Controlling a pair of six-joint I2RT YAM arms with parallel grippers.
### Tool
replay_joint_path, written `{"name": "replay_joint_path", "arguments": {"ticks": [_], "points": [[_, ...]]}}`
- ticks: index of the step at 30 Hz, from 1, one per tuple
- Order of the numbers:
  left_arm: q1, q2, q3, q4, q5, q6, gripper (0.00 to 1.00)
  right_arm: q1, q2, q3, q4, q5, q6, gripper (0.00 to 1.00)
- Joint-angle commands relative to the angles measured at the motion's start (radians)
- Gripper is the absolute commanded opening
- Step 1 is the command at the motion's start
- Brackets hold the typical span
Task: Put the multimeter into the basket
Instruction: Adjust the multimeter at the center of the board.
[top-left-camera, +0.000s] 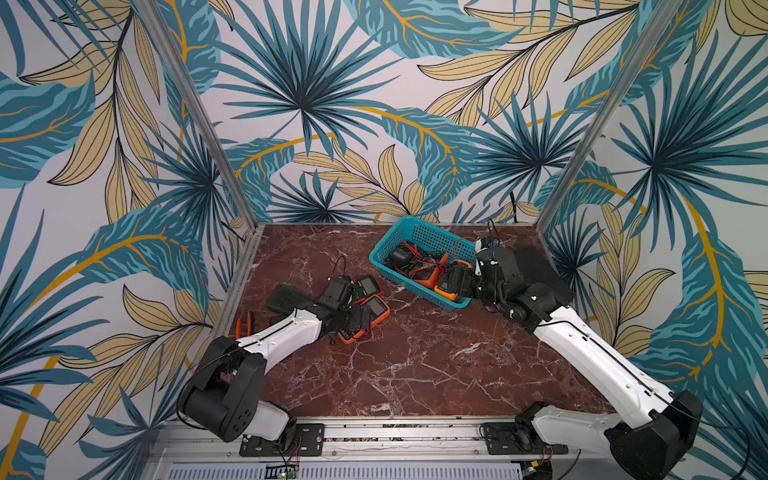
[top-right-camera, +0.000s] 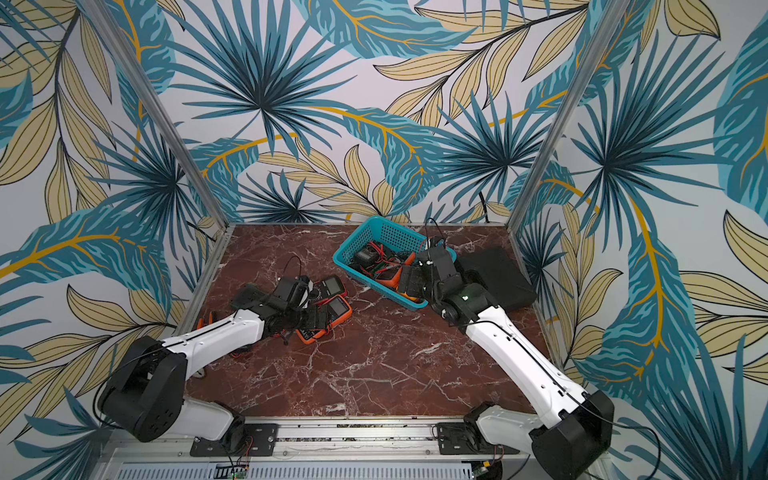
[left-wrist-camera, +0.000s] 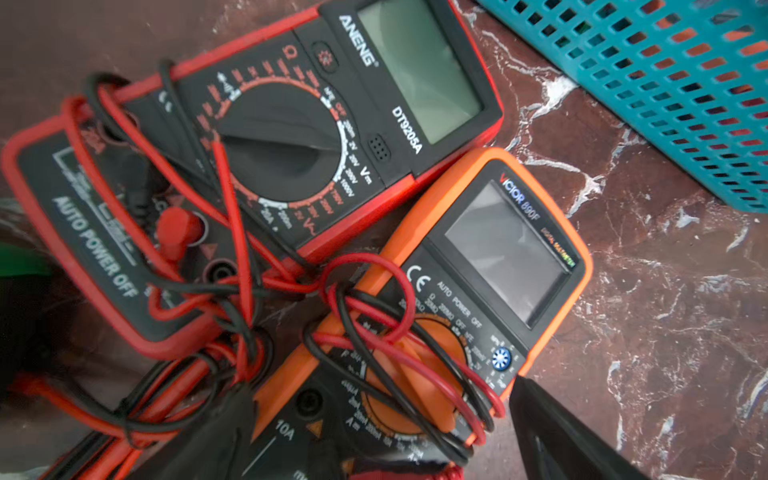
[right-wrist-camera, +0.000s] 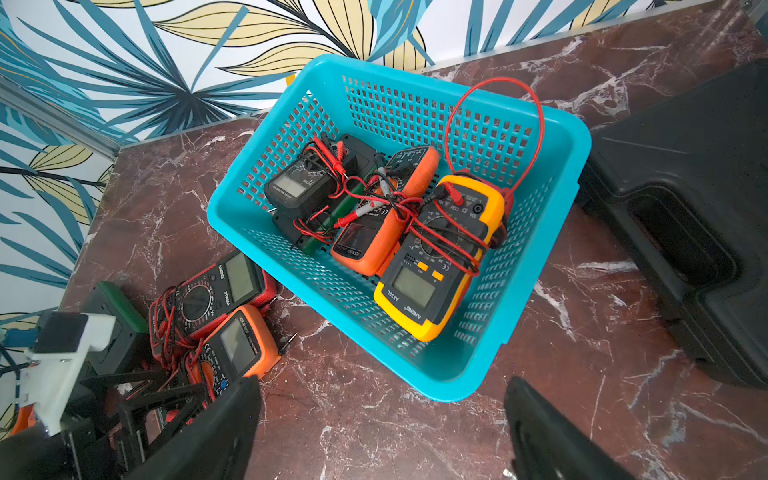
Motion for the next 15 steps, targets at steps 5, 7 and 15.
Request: {"name": "replay_joint_path", "arguments": {"ticks": [5,7,15], "points": [[0.006,0.006,-0.021,-0.009,-0.002,-0.002,1.00,0.004,0.000,-0.005,0.009,0.013,-0.006,0.94],[0.005,0.006,-0.026,-0.004,0.026,-0.002,1.00,0.004,-0.002,-0.006,0.008,0.013,-0.005,0.94],[-0.075,-0.009,-0.050,0.038,0.140,-0.053,1.00,0.005,-0.004,-0.016,0.004,0.018,0.013,0.94]]}}
